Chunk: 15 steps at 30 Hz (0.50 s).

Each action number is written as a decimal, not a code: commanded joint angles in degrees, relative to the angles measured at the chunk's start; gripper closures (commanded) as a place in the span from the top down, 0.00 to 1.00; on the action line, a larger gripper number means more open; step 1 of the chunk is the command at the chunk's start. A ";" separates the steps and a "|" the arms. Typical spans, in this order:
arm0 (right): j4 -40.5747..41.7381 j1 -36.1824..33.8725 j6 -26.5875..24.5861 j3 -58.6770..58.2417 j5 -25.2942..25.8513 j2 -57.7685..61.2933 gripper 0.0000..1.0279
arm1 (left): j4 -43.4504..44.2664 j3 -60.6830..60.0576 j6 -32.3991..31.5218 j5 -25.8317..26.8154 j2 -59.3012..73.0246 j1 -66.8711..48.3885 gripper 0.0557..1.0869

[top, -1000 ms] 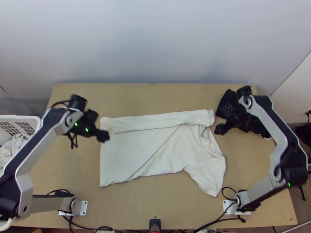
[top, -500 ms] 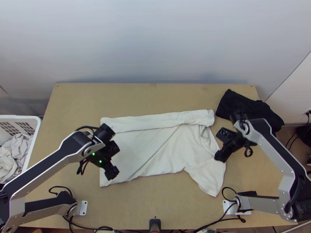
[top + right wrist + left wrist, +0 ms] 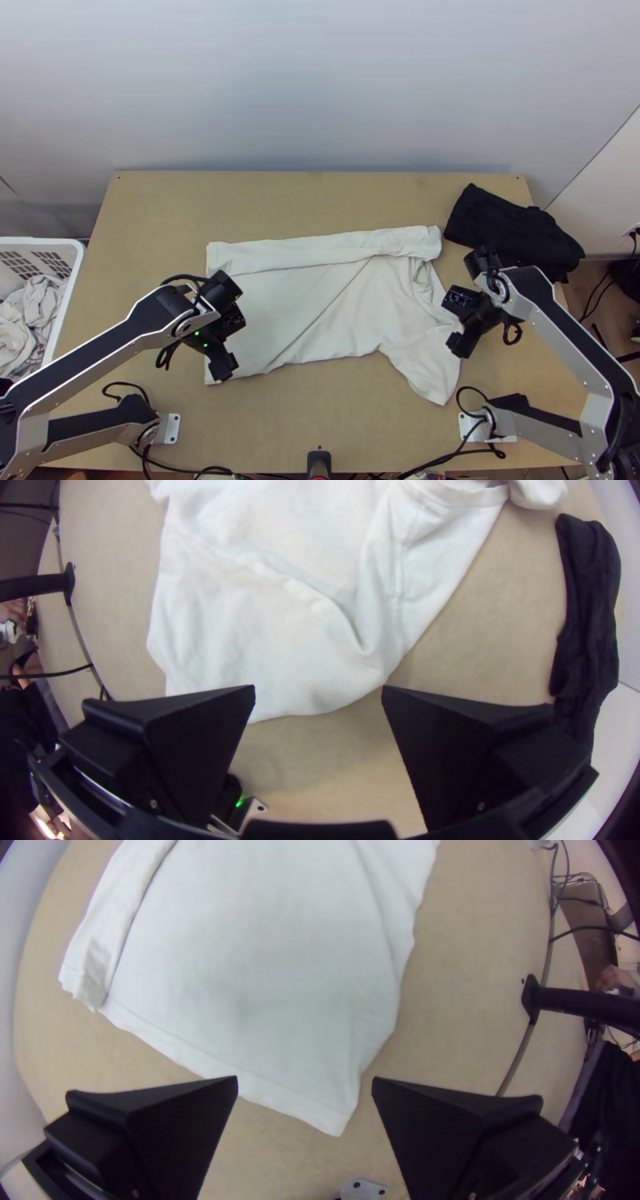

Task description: Fold the t-shirt

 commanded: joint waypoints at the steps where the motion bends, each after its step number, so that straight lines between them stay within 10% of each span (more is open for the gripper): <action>1: 0.50 0.78 -0.73 -2.68 3.14 -3.16 0.86 | 1.07 -3.24 0.58 -1.65 -1.72 -0.11 0.95; 15: 8.41 1.31 0.32 -8.66 3.66 -1.14 0.57 | 4.94 -5.88 0.41 -4.20 -1.80 0.24 0.94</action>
